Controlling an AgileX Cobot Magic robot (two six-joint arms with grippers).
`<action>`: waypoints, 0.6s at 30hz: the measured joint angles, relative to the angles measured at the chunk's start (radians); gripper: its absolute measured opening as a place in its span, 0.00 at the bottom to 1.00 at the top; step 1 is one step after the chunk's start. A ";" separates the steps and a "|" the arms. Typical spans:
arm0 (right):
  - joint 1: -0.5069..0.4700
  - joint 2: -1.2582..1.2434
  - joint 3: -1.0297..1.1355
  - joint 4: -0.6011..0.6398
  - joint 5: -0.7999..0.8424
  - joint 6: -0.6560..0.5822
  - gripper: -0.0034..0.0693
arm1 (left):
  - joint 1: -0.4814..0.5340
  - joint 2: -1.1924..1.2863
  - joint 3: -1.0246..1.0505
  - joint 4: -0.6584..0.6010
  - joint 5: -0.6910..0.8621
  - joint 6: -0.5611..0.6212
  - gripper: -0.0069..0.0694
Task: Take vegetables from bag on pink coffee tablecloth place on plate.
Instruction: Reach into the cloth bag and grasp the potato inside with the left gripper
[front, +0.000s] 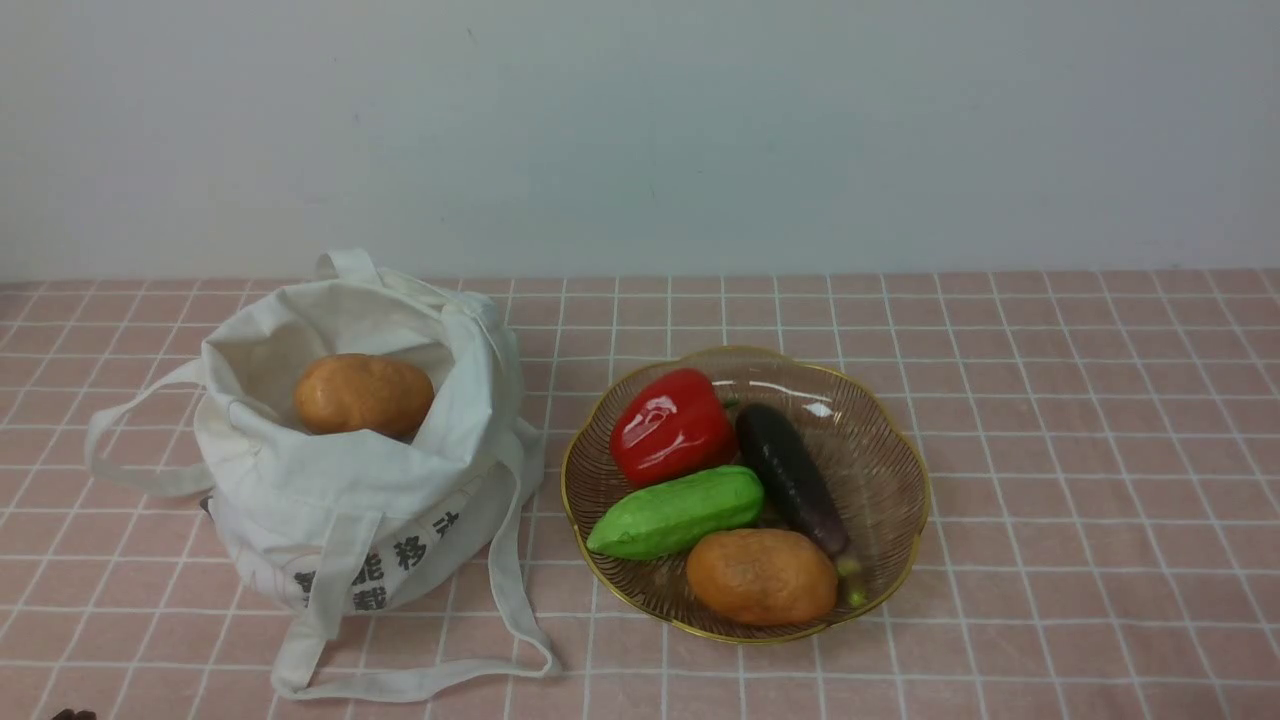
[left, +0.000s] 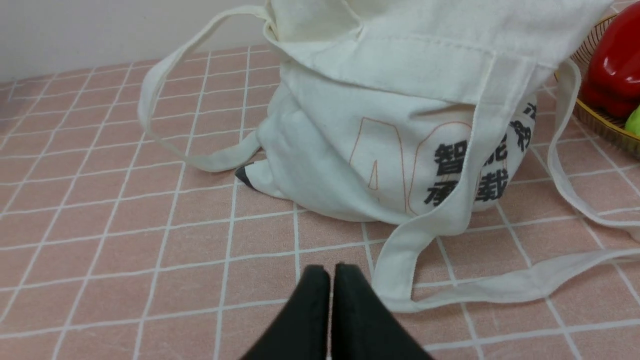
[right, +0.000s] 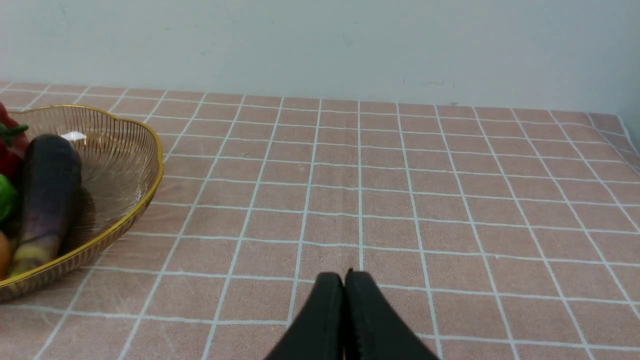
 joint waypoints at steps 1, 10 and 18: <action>0.000 0.000 0.000 0.000 0.000 0.000 0.03 | 0.000 0.000 0.000 0.000 0.000 0.000 0.08; 0.000 0.000 0.000 0.000 0.000 0.000 0.03 | 0.000 0.000 0.000 -0.049 -0.032 -0.027 0.08; 0.000 0.000 0.000 0.000 0.000 0.000 0.03 | 0.000 0.000 0.000 -0.409 -0.423 -0.165 0.08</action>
